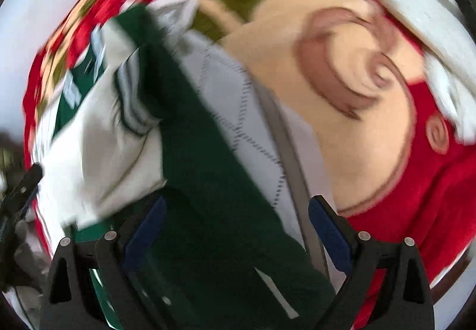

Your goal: Fold large clothes

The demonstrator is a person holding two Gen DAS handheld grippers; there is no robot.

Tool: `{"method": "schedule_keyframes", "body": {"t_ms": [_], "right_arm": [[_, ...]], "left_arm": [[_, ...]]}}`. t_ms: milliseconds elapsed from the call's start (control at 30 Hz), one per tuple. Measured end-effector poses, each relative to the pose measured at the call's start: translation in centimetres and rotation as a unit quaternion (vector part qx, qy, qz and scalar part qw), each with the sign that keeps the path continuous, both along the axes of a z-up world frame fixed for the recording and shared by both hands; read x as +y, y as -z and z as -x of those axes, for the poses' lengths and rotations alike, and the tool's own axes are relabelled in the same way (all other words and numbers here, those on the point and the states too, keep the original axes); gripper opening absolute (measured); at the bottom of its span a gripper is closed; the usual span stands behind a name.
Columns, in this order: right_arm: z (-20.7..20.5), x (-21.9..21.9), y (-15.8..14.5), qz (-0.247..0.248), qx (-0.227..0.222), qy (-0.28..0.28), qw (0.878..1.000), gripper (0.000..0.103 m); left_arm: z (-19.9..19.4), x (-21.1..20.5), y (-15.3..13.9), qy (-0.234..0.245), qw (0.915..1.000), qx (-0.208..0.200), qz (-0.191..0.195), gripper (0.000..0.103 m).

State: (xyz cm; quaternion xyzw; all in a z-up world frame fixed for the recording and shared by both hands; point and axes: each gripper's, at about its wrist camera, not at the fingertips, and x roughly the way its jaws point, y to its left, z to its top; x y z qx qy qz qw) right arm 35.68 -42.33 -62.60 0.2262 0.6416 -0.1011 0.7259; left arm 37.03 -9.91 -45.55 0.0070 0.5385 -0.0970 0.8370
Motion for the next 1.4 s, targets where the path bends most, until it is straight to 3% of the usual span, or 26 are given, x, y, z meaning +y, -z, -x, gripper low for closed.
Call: {"method": "schedule_keyframes", "body": {"t_ms": [33, 100, 167, 267, 300, 400, 500, 600, 700, 833, 933, 967, 1000, 1033, 1067, 1133, 1167, 1200, 1233, 1267, 1333, 1367, 1400], "right_arm": [[-0.4, 0.5, 0.2, 0.008, 0.004, -0.02, 1.0, 0.098], [-1.8, 2.6, 1.2, 0.04, 0.028, -0.091, 0.995, 0.098], [-2.5, 5.1, 2.4, 0.08, 0.053, -0.169, 0.981, 0.098], [-3.7, 7.5, 4.1, 0.115, 0.061, -0.231, 0.964, 0.098], [-4.5, 8.4, 5.0, 0.125, 0.067, -0.251, 0.957, 0.098], [-6.1, 9.7, 6.6, 0.119, 0.082, -0.264, 0.953, 0.095], [-7.5, 9.5, 6.7, 0.102, 0.089, -0.241, 0.961, 0.095], [-8.3, 8.7, 6.1, 0.065, 0.08, -0.215, 0.971, 0.094], [-8.7, 7.8, 5.2, 0.029, 0.061, -0.182, 0.981, 0.082], [-8.2, 4.9, 4.1, 0.008, 0.023, -0.105, 0.994, 0.079], [-6.1, -0.5, 4.8, 0.024, 0.035, 0.02, 0.999, 0.079], [-4.9, -2.6, 5.3, 0.026, 0.046, 0.071, 0.996, 0.072], [-3.6, -4.3, 5.8, 0.012, 0.051, 0.113, 0.992, 0.072], [-2.4, -6.0, 6.7, -0.038, 0.051, 0.156, 0.986, 0.072], [-2.1, -6.5, 7.0, -0.058, 0.048, 0.169, 0.983, 0.072], [-2.4, -5.8, 6.3, -0.041, 0.045, 0.142, 0.988, 0.072], [-2.4, -5.2, 5.8, -0.024, 0.043, 0.121, 0.991, 0.063], [-2.8, -4.1, 5.3, -0.025, 0.035, 0.1, 0.994, 0.046], [-3.2, -3.4, 5.0, -0.03, 0.032, 0.086, 0.995, 0.042], [-3.6, -2.6, 4.7, -0.035, 0.027, 0.069, 0.997, 0.04], [-4.5, -1.5, 4.0, 0.004, 0.036, 0.041, 0.999, 0.04], [-4.7, -1.4, 4.1, 0.024, 0.048, 0.043, 0.998, 0.046], [-4.7, -1.6, 4.6, 0.008, 0.064, 0.059, 0.996, 0.048]], "left_arm": [[1.0, 1.7, 0.4, -0.014, 0.9996, 0.001, -0.027, 0.103], [3.5, 5.7, 2.2, -0.041, 0.9925, 0.013, -0.115, 0.103], [5.3, 9.6, 5.5, -0.061, 0.9799, 0.053, -0.182, 0.103], [5.8, 13.8, 9.8, -0.113, 0.9617, 0.104, -0.227, 0.103], [5.4, 14.4, 10.7, -0.126, 0.9575, 0.107, -0.236, 0.103], [3.3, 15.9, 12.8, -0.165, 0.9422, 0.1, -0.274, 0.103], [1.0, 17.6, 12.7, -0.209, 0.9327, 0.088, -0.28, 0.103], [0.1, 19.2, 12.9, -0.215, 0.9343, 0.093, -0.268, 0.103], [-0.4, 20.0, 12.6, -0.207, 0.9342, 0.084, -0.279, 0.103], [-1.0, 22.8, 12.8, -0.252, 0.9369, 0.11, -0.216, 0.103], [-1.0, 22.3, 12.5, -0.25, 0.9364, 0.113, -0.219, 0.103], [-1.1, 21.7, 12.6, -0.24, 0.9364, 0.109, -0.232, 0.103], [-1.1, 21.6, 12.6, -0.235, 0.9366, 0.107, -0.237, 0.103], [-1.0, 21.5, 12.7, -0.233, 0.9369, 0.106, -0.238, 0.103], [-1.0, 21.4, 12.7, -0.231, 0.9377, 0.105, -0.238, 0.103], [-1.0, 21.4, 12.6, -0.229, 0.9387, 0.105, -0.235, 0.103], [-1.1, 21.5, 12.6, -0.229, 0.9391, 0.105, -0.234, 0.103], [-1.1, 21.7, 12.5, -0.23, 0.9394, 0.104, -0.232, 0.103], [-1.4, 22.2, 12.4, -0.231, 0.9395, 0.102, -0.232, 0.103], [-1.8, 22.7, 12.3, -0.235, 0.939, 0.101, -0.23, 0.103], [-2.5, 23.7, 12.3, -0.243, 0.9377, 0.1, -0.227, 0.103], [-2.8, 24.2, 12.3, -0.248, 0.9367, 0.101, -0.225, 0.103], [-2.9, 24.3, 12.2, -0.25, 0.9358, 0.102, -0.226, 0.103]]}}
